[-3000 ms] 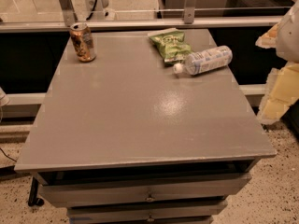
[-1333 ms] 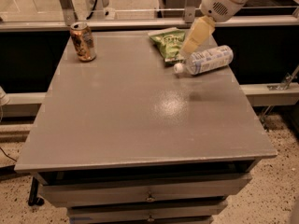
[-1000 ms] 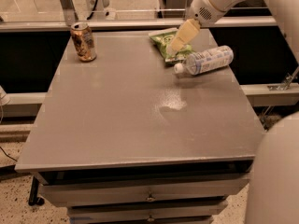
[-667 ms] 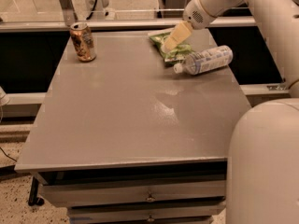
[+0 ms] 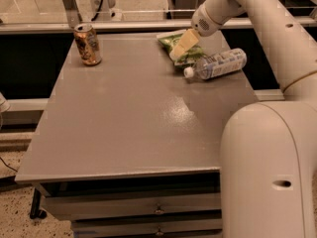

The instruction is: Pick green jalapeno chip bag

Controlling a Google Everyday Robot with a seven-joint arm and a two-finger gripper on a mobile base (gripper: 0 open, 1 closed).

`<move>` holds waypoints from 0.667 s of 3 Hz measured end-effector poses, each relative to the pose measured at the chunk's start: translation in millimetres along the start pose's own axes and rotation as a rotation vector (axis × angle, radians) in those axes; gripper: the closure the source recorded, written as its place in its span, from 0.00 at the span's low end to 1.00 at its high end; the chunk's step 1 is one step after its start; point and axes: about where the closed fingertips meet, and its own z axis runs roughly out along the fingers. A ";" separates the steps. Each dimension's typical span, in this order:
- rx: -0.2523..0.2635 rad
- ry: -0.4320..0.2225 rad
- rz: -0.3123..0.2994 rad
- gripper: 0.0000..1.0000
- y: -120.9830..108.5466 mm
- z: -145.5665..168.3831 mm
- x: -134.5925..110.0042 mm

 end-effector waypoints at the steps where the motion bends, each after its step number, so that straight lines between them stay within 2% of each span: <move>1: 0.010 0.058 -0.016 0.00 -3.1 15.3 9.7; 2: 0.015 0.110 -0.024 0.00 -2.8 27.1 19.5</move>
Offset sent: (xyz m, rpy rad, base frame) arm 0.0039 -0.0079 -0.0435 -0.1687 0.0449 -0.0138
